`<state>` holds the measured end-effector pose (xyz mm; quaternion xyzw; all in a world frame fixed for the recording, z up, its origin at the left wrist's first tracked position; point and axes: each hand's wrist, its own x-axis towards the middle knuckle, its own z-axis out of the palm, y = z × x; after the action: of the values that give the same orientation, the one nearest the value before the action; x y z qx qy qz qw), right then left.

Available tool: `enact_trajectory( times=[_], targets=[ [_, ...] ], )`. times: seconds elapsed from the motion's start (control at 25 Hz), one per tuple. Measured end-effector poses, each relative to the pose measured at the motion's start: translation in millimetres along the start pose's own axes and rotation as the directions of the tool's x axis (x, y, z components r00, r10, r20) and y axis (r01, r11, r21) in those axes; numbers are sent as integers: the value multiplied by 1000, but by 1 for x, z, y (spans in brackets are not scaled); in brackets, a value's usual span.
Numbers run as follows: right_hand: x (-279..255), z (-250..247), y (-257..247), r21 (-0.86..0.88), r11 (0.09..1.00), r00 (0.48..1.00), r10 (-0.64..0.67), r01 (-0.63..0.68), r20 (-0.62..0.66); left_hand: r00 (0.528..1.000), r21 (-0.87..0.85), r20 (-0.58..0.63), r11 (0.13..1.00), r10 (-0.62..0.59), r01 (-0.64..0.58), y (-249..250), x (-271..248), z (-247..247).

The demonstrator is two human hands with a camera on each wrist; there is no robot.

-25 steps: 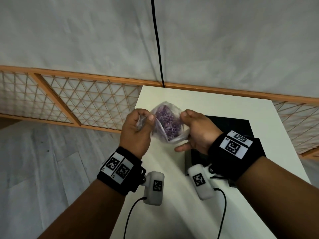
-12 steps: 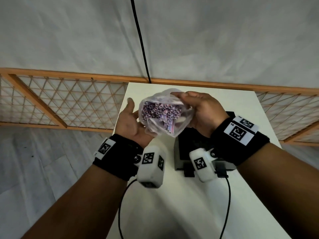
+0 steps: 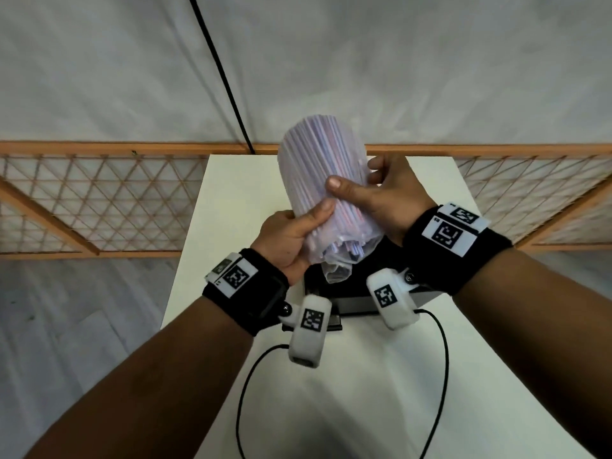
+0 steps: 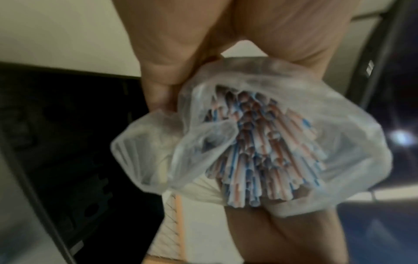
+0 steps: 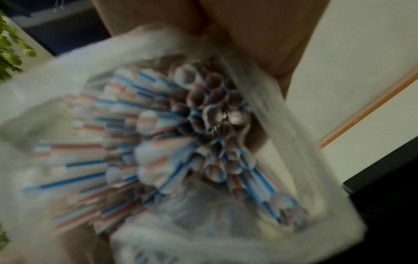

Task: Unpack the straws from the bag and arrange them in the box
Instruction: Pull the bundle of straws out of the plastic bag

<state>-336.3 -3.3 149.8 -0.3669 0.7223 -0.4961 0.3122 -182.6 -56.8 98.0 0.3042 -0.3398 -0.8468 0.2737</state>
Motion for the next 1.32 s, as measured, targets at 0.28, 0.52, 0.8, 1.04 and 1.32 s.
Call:
enact_trajectory(
  times=[0.28,0.52,0.8,1.04,1.32],
  targets=[
    [7,-14,27,201,978,941,-15,-57,339,976,392,176,900,129,-190,-7,18,6],
    [-2,-26,45,110,989,959,-127,102,253,971,461,163,857,175,-231,-11,22,-6],
    [-10,-34,63,27,987,946,-162,161,282,973,508,211,840,95,-193,-18,14,-19],
    [-12,-38,74,-2,982,943,-181,189,279,971,635,163,735,173,-237,-21,13,-26],
    [-16,-33,83,38,986,935,-165,161,315,970,539,167,808,174,-238,-21,3,-28]
  ],
)
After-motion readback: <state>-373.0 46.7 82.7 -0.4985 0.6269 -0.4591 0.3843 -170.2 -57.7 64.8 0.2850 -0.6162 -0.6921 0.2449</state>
